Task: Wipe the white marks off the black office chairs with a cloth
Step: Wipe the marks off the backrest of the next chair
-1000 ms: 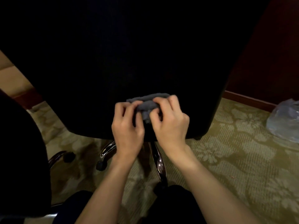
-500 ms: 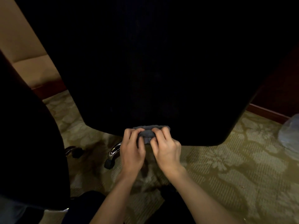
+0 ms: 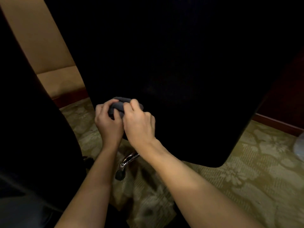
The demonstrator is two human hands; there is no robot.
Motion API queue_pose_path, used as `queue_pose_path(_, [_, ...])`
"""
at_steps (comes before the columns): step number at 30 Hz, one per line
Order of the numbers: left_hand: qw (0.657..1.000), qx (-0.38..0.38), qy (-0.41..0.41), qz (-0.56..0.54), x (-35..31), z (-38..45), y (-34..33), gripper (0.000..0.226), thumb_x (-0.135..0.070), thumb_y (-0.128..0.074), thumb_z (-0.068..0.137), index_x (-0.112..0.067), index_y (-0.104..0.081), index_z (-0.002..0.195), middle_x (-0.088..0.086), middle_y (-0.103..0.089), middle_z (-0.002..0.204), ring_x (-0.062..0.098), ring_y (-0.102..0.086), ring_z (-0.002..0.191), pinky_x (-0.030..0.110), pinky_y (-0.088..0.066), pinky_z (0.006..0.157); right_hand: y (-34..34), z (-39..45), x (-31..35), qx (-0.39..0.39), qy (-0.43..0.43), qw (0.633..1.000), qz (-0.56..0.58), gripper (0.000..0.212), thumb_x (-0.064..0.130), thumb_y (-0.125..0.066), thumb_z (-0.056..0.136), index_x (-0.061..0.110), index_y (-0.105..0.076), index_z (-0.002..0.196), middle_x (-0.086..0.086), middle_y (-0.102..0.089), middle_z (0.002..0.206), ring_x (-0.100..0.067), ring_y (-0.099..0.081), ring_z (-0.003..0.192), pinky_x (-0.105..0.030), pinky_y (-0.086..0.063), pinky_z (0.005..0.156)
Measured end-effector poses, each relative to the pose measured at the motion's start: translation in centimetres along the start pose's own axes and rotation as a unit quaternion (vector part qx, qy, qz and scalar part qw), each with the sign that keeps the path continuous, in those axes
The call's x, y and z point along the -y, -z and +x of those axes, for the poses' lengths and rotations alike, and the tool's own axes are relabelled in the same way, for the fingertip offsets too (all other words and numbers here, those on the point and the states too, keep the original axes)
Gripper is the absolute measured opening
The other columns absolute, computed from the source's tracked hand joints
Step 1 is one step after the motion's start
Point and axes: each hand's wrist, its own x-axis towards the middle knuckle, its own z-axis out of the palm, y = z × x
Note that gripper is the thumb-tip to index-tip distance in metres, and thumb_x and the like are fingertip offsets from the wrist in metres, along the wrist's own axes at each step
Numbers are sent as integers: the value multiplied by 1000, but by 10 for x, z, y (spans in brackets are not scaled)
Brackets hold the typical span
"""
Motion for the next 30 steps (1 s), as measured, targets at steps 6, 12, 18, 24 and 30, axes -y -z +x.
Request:
queue_pose_path(6, [985, 38, 157, -62, 35, 15, 2, 57, -44, -53, 71, -5, -72, 109, 7, -64, 108, 22, -63, 97, 26, -50, 84, -34, 30, 33, 170, 96, 978, -75, 29, 15, -44, 102, 11, -55, 129, -7, -49, 126, -25, -69, 95, -32, -39, 59])
queue_pose_path(12, [974, 115, 196, 12, 61, -43, -1, 22, -18, -68, 82, -11, -74, 101, 11, -70, 104, 30, -66, 100, 30, -48, 82, -36, -13, 12, 260, 96, 956, -95, 31, 14, -41, 102, 10, -55, 129, -8, -50, 131, -28, -67, 102, -33, -42, 66])
queue_pose_path(18, [989, 107, 96, -32, 12, -80, -2, 25, -7, -58, 85, -14, -70, 106, 0, -59, 102, 21, -62, 96, 48, -53, 87, 14, -50, -28, 202, 46, 967, -150, 26, 25, -80, 76, 14, -67, 95, -4, -62, 97, -26, -63, 48, -29, -35, 38])
queue_pose_path(24, [993, 10, -80, -88, -73, 23, 6, 29, -2, -55, 82, -9, -71, 105, 8, -61, 99, 10, -57, 93, 17, -43, 86, 73, 26, -6, -48, 57, 994, -82, 16, 23, -65, 91, 7, -66, 95, -10, -59, 92, -37, -57, 48, -35, -40, 39])
queue_pose_path(30, [996, 83, -8, -41, -18, -24, 4, 30, 2, -55, 81, -10, -68, 105, 9, -60, 99, 16, -58, 93, 18, -40, 86, 24, -12, -12, 46, 38, 988, -144, 22, 25, -77, 79, 14, -64, 92, -6, -59, 90, -31, -59, 46, -28, -24, 44])
